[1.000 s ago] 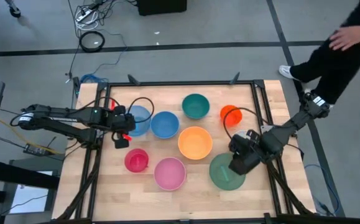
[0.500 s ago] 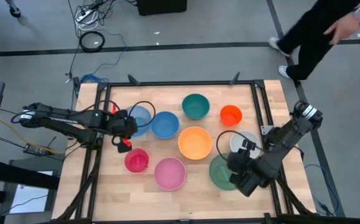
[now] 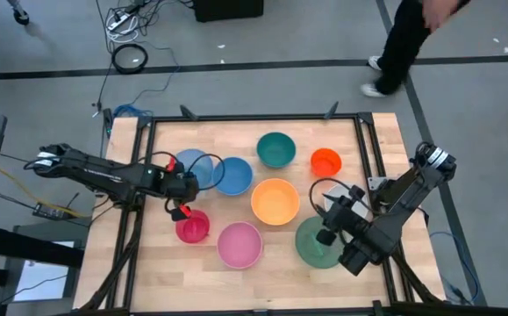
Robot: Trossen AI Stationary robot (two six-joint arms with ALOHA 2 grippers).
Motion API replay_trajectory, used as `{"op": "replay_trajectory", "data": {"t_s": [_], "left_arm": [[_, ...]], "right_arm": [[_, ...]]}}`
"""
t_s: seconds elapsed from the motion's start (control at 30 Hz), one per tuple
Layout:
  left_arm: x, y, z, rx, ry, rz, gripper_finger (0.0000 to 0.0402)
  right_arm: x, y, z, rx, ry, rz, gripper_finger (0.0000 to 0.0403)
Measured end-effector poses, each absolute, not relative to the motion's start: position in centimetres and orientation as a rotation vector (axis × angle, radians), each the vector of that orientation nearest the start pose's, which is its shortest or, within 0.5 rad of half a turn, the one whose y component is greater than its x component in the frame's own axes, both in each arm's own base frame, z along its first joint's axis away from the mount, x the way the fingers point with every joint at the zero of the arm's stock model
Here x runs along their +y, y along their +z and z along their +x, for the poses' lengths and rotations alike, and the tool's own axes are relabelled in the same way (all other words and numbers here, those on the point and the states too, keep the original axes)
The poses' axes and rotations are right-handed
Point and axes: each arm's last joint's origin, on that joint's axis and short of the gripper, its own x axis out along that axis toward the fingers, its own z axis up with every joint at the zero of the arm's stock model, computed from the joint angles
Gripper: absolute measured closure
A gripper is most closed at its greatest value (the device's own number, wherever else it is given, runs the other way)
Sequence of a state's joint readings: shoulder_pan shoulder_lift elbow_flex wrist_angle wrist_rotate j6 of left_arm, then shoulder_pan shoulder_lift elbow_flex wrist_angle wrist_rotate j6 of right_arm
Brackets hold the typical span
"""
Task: Nest bowls inside each other
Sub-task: Stack the light blue on top of the light green bowl
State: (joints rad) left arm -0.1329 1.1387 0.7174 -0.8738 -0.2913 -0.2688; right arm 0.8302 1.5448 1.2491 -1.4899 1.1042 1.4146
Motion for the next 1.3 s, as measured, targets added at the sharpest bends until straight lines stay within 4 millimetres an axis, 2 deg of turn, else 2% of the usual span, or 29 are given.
{"op": "replay_trajectory", "data": {"t_s": [0.27, 0.73, 0.93, 1.17, 1.3], "left_arm": [[-1.6, 19.6, 18.8, 1.286, 0.333, 0.072, 0.0342], [-1.7, 18.0, 19.8, 1.354, 0.356, 0.093, 0.0342], [-1.7, 18.0, 20.5, 1.298, 0.335, 0.114, 0.0390], [-1.7, 18.1, 20.6, 1.284, 0.356, 0.128, 0.0394], [-2.1, 19.3, 21.0, 1.262, 0.363, 0.130, 0.0395]], "right_arm": [[16.0, 28.4, 18.2, 0.536, -0.724, -0.162, 0.0250], [16.0, 28.6, 18.2, 0.523, -0.719, -0.174, 0.0250], [16.0, 28.6, 18.2, 0.523, -0.718, -0.177, 0.0250], [16.0, 28.6, 18.3, 0.525, -0.717, -0.183, 0.0250], [15.9, 28.6, 18.2, 0.526, -0.720, -0.185, 0.0250]]}}
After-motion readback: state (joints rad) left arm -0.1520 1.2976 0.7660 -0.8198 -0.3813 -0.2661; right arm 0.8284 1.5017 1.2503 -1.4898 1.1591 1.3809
